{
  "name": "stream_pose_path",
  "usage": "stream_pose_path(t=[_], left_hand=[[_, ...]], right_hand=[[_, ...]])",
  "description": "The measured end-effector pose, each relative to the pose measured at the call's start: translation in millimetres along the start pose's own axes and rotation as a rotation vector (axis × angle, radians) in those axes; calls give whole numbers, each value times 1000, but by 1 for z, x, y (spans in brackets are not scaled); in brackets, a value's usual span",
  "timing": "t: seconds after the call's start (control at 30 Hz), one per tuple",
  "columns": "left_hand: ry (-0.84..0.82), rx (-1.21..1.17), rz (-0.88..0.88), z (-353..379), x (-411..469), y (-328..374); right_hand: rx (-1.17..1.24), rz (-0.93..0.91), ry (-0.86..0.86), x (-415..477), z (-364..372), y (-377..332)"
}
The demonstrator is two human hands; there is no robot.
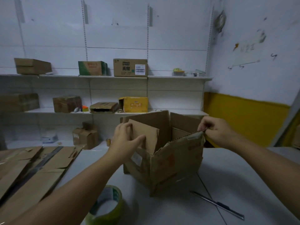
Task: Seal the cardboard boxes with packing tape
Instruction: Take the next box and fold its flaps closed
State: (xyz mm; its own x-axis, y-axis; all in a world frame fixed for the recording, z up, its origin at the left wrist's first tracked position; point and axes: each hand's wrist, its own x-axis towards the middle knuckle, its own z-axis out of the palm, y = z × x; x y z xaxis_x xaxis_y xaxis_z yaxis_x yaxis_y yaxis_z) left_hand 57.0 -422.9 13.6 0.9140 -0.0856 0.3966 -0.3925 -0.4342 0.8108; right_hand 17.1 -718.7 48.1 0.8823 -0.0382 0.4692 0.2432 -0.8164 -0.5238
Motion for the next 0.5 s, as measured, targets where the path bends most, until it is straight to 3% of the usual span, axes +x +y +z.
stream_pose_path(t=[0.13, 0.23, 0.3, 0.37, 0.5], left_hand=[[-167, 108, 31, 18, 5, -1], [-181, 123, 4, 27, 13, -7], [-186, -2, -24, 30, 18, -9], [-182, -138, -33, 32, 22, -11], [-144, -323, -18, 34, 33, -18]], right_hand=[[256, 50, 123, 10, 0, 2], [376, 178, 247, 23, 1, 7], [451, 321, 180, 32, 3, 16], [544, 412, 5, 34, 7, 23], [611, 366, -181, 27, 20, 32]])
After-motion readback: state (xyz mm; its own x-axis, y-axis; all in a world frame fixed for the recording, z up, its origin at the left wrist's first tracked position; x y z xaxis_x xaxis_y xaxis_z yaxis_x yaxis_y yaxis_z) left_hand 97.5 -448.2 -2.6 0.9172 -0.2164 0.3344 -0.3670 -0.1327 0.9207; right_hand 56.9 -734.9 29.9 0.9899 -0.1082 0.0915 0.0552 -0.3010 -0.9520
